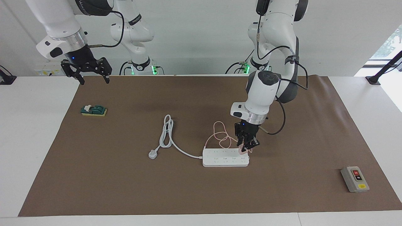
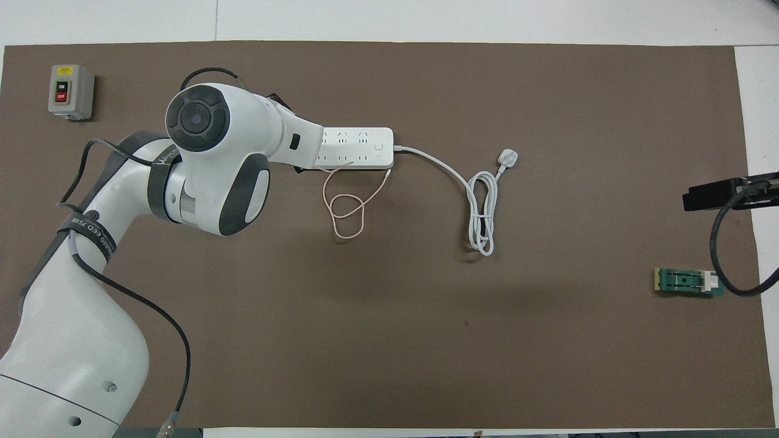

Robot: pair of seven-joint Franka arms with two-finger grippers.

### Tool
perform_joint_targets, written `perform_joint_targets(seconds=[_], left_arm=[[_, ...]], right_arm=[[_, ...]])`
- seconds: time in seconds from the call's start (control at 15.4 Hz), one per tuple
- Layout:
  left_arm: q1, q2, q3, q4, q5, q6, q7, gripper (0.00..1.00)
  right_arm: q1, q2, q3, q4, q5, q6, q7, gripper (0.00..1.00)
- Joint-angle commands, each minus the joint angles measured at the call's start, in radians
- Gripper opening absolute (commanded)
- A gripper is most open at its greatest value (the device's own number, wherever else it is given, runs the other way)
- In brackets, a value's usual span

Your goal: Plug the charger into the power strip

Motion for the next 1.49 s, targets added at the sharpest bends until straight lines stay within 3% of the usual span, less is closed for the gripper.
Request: perform_joint_targets(seconds=[0.0,0.39,1.43], left_arm=[[-0.004,-0.012,0.004,0.009,0.012,-0.049,0.006,0.0],[-0.01,-0.011,0.006,0.006,0.013,-0.05,-0.001,0.0],[0.045,0.011,0.006,0.006,0.055,-0.067,0.013,0.0]], right_arm=[[0.002,-0.005,0.002,0.004,-0.008,-0.004,-0.002,1.0],[0.0,0.007,0.004,0.033,-0.007,-0.096,0.012,1.0],[-0.01,-0.002,0.002,0.02,-0.009,-0.101,0.107,1.0]])
